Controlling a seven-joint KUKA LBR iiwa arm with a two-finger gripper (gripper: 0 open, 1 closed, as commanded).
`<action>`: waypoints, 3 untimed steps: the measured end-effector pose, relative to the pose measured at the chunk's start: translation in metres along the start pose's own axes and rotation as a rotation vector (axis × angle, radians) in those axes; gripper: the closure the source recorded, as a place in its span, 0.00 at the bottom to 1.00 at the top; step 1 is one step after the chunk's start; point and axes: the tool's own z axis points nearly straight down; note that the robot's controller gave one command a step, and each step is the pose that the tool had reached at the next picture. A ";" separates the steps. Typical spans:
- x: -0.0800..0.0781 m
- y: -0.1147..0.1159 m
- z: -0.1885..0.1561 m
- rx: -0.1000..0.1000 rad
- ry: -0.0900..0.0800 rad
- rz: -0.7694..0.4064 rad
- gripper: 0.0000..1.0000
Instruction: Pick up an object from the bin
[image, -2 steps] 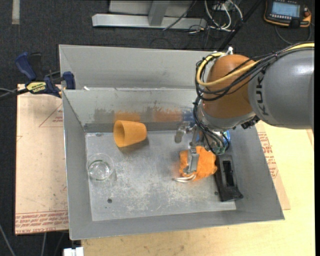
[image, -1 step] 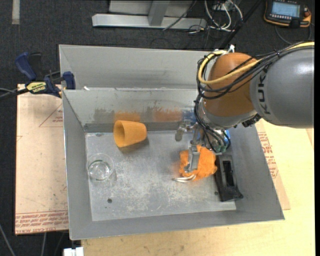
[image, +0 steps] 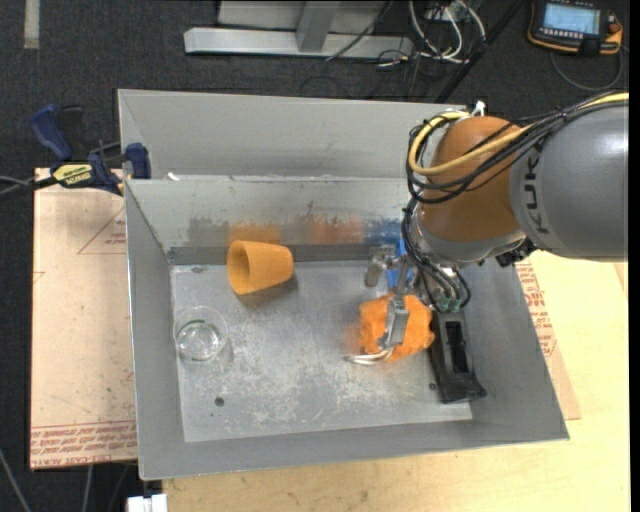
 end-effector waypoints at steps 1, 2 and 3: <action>0.010 -0.003 0.024 -0.003 -0.001 -0.193 0.00; 0.011 -0.017 0.040 -0.003 0.000 -0.365 0.00; -0.010 -0.031 0.054 -0.003 -0.003 -0.258 0.00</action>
Offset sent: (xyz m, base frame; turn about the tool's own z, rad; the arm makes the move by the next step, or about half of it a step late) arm -0.0117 -0.0418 -0.0627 -0.1487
